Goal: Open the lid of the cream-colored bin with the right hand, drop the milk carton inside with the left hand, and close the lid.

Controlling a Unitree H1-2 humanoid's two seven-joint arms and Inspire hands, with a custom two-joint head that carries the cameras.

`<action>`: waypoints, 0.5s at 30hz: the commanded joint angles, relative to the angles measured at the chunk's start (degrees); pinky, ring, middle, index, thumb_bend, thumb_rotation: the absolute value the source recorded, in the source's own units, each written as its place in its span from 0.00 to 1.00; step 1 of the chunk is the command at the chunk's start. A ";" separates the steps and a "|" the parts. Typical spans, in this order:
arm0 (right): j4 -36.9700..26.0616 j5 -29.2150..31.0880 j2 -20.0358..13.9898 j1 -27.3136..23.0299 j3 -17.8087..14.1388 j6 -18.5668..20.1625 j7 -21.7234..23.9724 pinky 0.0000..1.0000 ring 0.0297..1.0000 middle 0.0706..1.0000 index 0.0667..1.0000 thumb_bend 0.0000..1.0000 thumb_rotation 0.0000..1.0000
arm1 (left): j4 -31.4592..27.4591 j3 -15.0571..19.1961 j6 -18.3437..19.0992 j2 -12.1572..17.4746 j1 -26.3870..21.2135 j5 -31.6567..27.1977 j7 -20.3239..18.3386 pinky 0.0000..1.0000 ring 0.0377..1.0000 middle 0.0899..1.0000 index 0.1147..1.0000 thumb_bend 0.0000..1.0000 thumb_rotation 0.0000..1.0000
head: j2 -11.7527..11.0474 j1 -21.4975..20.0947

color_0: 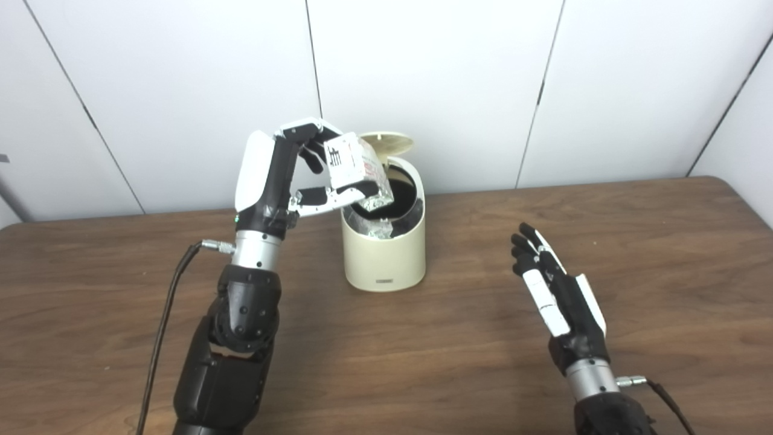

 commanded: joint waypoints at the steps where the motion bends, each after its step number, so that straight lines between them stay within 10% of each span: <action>1: -2.18 0.52 0.34 -1.32 -0.11 -2.27 -0.10 0.90 0.92 0.91 0.94 0.52 0.83 | -0.30 0.56 -3.94 -0.24 -4.09 -0.39 2.76 0.35 0.42 0.44 0.41 0.48 0.00 | 0.01 -0.05; 15: -2.77 0.70 1.14 -1.13 -0.66 -1.83 -0.52 0.87 0.89 0.89 0.92 0.55 0.82 | 6.76 0.39 -12.57 0.45 -5.06 0.68 5.70 0.38 0.41 0.46 0.41 0.48 0.00 | -0.19 1.35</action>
